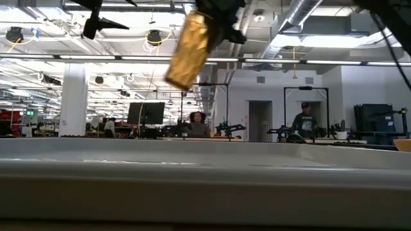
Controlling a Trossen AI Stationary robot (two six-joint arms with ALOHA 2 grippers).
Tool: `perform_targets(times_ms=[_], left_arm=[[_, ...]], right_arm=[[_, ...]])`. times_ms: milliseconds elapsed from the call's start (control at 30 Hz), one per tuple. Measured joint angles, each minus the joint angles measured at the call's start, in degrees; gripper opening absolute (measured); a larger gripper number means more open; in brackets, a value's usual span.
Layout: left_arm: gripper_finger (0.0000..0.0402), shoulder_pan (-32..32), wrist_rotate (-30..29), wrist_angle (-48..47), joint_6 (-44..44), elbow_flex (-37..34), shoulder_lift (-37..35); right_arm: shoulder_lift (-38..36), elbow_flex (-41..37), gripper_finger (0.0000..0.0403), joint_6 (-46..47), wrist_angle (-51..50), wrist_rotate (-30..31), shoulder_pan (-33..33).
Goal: Pick and place plate/cup/fork/spoon on tray
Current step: Put the brown glass on the top left of the gray serving tray
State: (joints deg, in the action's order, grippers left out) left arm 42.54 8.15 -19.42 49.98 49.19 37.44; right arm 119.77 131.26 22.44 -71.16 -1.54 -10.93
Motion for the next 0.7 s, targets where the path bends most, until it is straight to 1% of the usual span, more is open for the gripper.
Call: perform_targets(times_ms=[100,200,267,367,467,700], left_arm=[[0.0293,0.0,-1.1,-0.9,0.0,0.0,-0.1],[0.0293,0.0,-1.4,-1.7,0.0,0.0,0.1],[0.0293,0.0,-1.4,-2.8,-0.4,0.0,0.0],[0.0293,0.0,-2.0,-4.8,-0.7,0.0,0.1],[0.0293,0.0,-2.8,-6.4,-0.7,0.0,0.0],[0.0293,-0.1,-2.9,-8.8,-0.9,0.1,1.0]], right_arm=[[4.6,3.9,0.0007,0.0,0.6,-0.1,3.1],[5.9,2.2,0.0007,0.0,3.8,-1.1,5.4],[8.0,2.9,0.0007,0.0,6.0,-1.7,6.6],[10.4,3.1,0.0007,-0.4,6.1,-1.7,7.7],[11.6,3.2,0.0008,-0.4,9.2,-1.5,8.8],[14.2,3.3,0.0008,-0.3,10.7,-1.6,9.3]])
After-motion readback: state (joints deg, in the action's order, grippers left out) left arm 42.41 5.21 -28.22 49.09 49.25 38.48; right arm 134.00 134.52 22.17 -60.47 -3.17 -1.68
